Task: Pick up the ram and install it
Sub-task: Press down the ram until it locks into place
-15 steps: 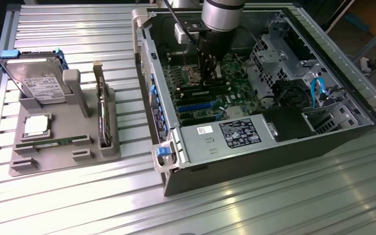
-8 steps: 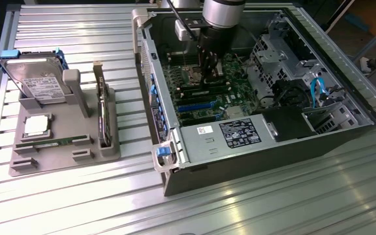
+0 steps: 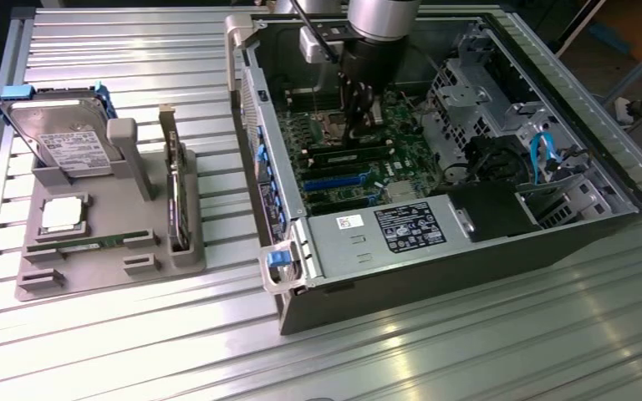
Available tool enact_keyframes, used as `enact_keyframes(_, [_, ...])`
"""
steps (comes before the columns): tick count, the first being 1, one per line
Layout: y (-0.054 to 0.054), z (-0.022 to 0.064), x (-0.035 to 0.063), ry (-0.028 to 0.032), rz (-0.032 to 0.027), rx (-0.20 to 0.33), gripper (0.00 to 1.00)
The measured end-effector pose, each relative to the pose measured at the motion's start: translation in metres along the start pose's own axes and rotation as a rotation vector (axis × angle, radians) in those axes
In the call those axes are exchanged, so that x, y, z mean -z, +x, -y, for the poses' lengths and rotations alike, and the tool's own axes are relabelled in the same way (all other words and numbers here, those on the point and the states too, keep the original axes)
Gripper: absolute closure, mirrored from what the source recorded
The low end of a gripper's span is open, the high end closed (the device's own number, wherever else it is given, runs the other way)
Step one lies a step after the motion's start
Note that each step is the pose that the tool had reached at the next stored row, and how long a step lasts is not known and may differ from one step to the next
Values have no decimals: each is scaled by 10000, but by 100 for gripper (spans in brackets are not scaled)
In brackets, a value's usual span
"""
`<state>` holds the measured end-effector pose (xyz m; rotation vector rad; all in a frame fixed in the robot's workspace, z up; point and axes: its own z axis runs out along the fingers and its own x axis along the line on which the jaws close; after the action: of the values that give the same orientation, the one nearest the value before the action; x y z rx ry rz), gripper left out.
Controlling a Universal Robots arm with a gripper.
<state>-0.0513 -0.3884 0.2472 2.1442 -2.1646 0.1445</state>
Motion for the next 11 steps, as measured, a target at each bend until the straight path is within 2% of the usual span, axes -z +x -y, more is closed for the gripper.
enact_keyframes(7, [2,0,16,0,-1,0,89])
enact_keyframes(11, [8,0,57,0,-3,0,89])
